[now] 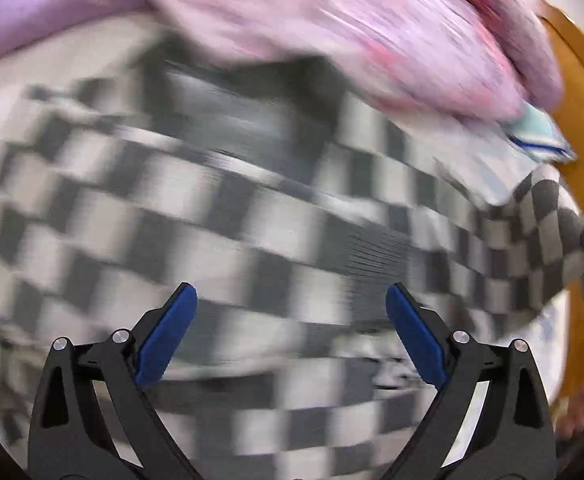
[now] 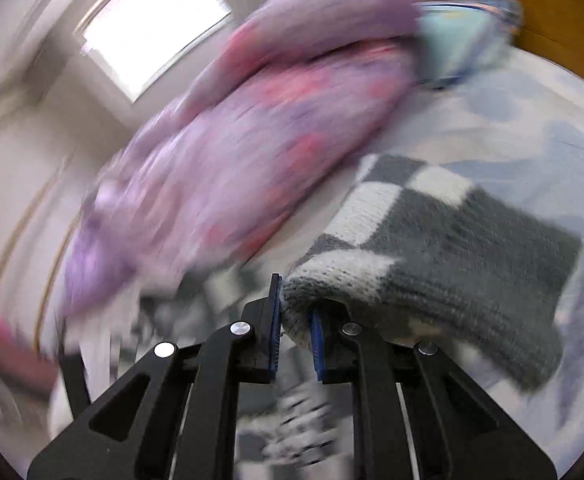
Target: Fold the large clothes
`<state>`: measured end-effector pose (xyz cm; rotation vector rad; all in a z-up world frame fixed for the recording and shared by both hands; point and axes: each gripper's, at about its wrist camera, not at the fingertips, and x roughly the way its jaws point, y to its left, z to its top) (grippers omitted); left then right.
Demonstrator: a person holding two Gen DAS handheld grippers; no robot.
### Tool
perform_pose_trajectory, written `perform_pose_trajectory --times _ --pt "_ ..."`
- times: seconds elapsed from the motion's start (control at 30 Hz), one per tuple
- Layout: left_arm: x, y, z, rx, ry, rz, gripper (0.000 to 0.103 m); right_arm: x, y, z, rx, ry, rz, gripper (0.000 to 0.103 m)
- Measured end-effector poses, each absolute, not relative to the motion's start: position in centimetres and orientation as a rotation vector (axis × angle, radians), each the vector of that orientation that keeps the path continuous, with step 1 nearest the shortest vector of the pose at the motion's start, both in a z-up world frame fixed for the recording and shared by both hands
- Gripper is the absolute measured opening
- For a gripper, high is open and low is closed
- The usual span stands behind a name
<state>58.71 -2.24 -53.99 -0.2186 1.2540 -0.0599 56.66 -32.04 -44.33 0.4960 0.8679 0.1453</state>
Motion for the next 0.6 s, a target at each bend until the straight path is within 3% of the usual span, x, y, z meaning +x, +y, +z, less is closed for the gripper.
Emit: perform_pose_trajectory --times 0.17,0.3,0.33,0.47,0.5,0.6 --pt "56.5 6.5 -53.6 -0.216 1.257 0.082 0.095 56.2 -17.1 -49.8 0.435 1.054 0.365 0.012" --pt "54.7 10.4 -54.5 -0.276 1.284 0.140 0.095 55.6 -11.7 -55.3 0.372 1.286 0.325 0.017" --pt "54.6 10.9 -54.8 -0.301 1.290 0.141 0.095 55.0 -11.5 -55.2 0.365 1.265 0.318 0.018" --pt "53.3 11.0 -55.1 -0.389 1.283 0.087 0.095 54.0 -13.0 -53.3 0.370 1.242 0.321 0.041" --pt "53.1 10.6 -55.2 -0.425 1.281 0.056 0.095 53.7 -13.7 -52.6 0.371 1.225 0.325 0.053" --pt "53.0 9.5 -55.8 -0.501 1.285 0.010 0.095 53.0 -15.7 -51.5 0.338 1.209 0.315 0.058"
